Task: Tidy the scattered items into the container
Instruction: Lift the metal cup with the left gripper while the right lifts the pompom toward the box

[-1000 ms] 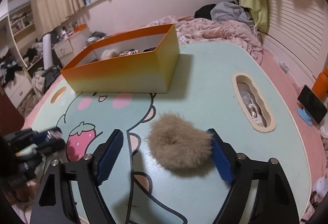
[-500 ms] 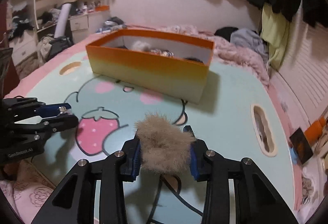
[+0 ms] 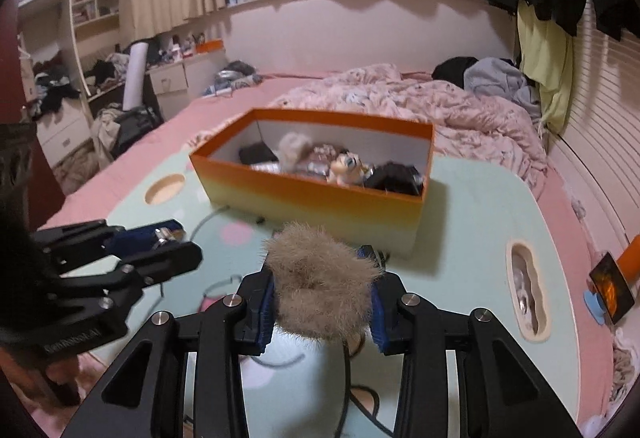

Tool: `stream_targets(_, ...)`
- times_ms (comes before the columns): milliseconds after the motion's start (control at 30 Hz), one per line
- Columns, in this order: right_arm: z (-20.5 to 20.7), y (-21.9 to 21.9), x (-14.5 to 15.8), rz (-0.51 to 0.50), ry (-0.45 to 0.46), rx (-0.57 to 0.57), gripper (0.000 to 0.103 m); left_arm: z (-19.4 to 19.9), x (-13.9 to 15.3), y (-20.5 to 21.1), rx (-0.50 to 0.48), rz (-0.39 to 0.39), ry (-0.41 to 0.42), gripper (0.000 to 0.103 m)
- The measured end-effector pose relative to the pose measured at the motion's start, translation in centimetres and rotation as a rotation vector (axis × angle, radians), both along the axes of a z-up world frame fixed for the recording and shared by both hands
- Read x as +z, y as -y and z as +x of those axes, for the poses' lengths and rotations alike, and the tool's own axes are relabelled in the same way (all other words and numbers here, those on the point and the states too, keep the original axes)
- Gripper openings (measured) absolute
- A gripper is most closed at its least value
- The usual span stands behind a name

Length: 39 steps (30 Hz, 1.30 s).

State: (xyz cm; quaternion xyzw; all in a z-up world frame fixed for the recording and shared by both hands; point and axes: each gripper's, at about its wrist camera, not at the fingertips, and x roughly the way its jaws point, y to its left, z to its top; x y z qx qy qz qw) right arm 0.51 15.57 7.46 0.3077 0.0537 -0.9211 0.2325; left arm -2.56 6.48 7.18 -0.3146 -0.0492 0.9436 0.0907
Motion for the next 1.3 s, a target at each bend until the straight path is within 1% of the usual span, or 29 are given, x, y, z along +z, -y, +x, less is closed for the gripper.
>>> stream_targets(200, -0.9, 1.0, 2.1, 0.021, -0.066, -0.016, 0.036, -1.6, 1.6, 1.5, 0.041, 0.008, -0.025, 0.031)
stream_targets(367, -1.1, 1.5, 3.6, 0.028, -0.114, -0.026, 0.037, -1.9, 2.4, 2.2, 0.066, 0.012, -0.045, 0.031)
stream_targets(467, -0.9, 1.5, 3.6, 0.031, -0.124, -0.029, 0.037, -1.6, 2.3, 2.4, 0.068, 0.008, -0.046, 0.031)
stream_targets(600, -0.9, 1.5, 3.2, 0.035, -0.115, -0.027, 0.037, -1.5, 1.9, 2.6, 0.067, 0.021, -0.034, 0.031)
stream_targets(833, -1.0, 1.2, 3.1, 0.031, -0.111, -0.032, 0.037, -1.5, 2.0, 2.5, 0.069, 0.023, -0.037, 0.031)
stream_targets(967, -1.1, 1.0, 2.6, 0.019, -0.092, -0.039, 0.037, -1.3, 1.7, 2.5, 0.071, 0.037, -0.032, 0.031)
stream_targets(1100, -1.0, 0.6, 0.6, 0.027, -0.028, -0.047, 0.037, -0.8, -0.2, 2.0, 0.079, 0.055, -0.002, 0.031)
stream_targets(1167, -0.9, 0.5, -1.0, 0.055, 0.024, -0.054, 0.037, -0.9, -1.7, 1.1, 0.066, 0.042, 0.038, 0.031)
stream_targets(1233, -0.8, 0.4, -2.5, 0.092, 0.065, -0.066, 0.037, -1.2, -2.9, 0.3, 0.061, 0.011, 0.069, 0.031)
stream_targets(1300, -0.8, 0.2, -3.7, 0.116, 0.09, -0.079, 0.037, -1.3, -3.6, -0.3, 0.064, -0.017, 0.084, 0.031)
